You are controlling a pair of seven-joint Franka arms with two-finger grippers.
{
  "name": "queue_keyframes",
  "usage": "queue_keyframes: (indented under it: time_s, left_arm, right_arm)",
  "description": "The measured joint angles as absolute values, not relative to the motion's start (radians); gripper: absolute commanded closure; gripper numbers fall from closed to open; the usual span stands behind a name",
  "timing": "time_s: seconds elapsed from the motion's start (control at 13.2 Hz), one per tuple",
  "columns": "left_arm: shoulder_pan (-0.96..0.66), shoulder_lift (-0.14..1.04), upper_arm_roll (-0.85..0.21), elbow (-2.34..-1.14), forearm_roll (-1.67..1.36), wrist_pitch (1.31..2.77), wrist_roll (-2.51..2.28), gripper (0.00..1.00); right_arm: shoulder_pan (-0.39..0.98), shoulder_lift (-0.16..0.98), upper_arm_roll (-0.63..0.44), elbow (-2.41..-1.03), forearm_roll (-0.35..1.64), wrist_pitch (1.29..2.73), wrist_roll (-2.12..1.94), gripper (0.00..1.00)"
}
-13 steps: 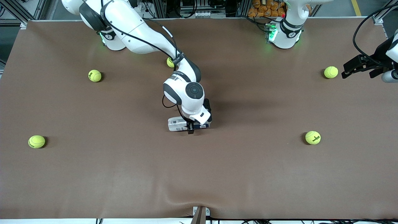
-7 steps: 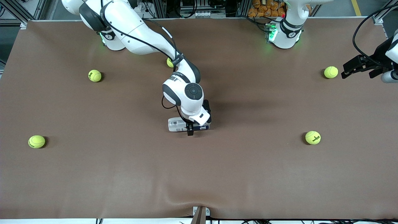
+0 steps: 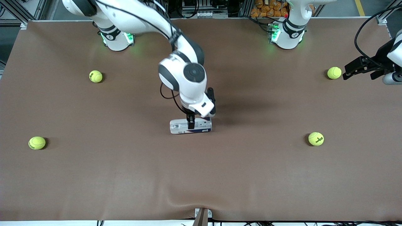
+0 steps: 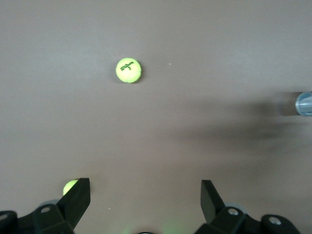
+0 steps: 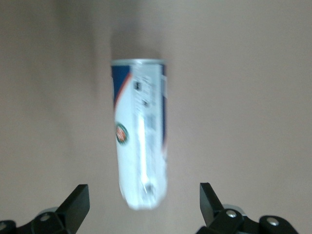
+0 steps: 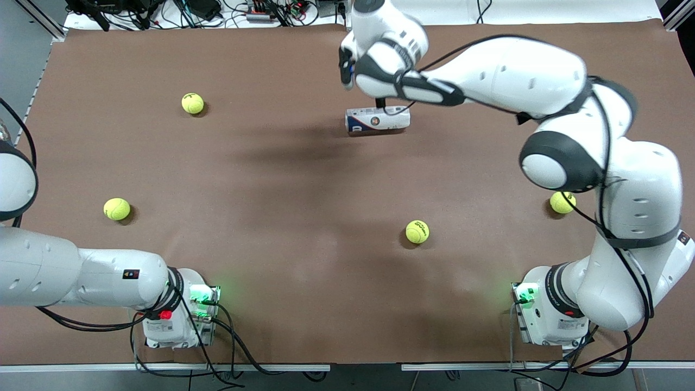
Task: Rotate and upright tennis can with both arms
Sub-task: 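Lower the can onto the table and open the right gripper, then retract the right gripper while the left gripper reaches toward the can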
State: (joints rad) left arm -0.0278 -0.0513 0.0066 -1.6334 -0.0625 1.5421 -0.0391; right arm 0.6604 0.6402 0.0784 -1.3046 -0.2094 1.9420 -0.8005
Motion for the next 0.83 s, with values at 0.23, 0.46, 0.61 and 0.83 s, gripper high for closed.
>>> queue_keyframes:
  time_s: [0.23, 0.46, 0.61, 0.83]
  left_arm:
    - [-0.026, -0.029, 0.008, -1.634, -0.163, 1.543, -0.039, 0.00]
    - [-0.024, 0.001, 0.011, -1.634, -0.261, 1.548, -0.039, 0.00]
    - [-0.023, 0.029, 0.012, -1.634, -0.329, 1.562, -0.039, 0.00]
    - [-0.024, 0.086, 0.013, -1.634, -0.427, 1.609, -0.036, 0.00]
  right_arm:
    - [0.549, 0.555, 0.073, -1.306, -0.205, 1.883, -0.794, 0.00]
    - [0.392, 0.502, 0.068, -1.306, -0.201, 1.857, -0.741, 0.00]
    - [0.298, 0.460, 0.068, -1.306, -0.186, 1.822, -0.703, 0.00]
    - [0.192, 0.387, 0.068, -1.306, -0.156, 1.737, -0.632, 0.00]
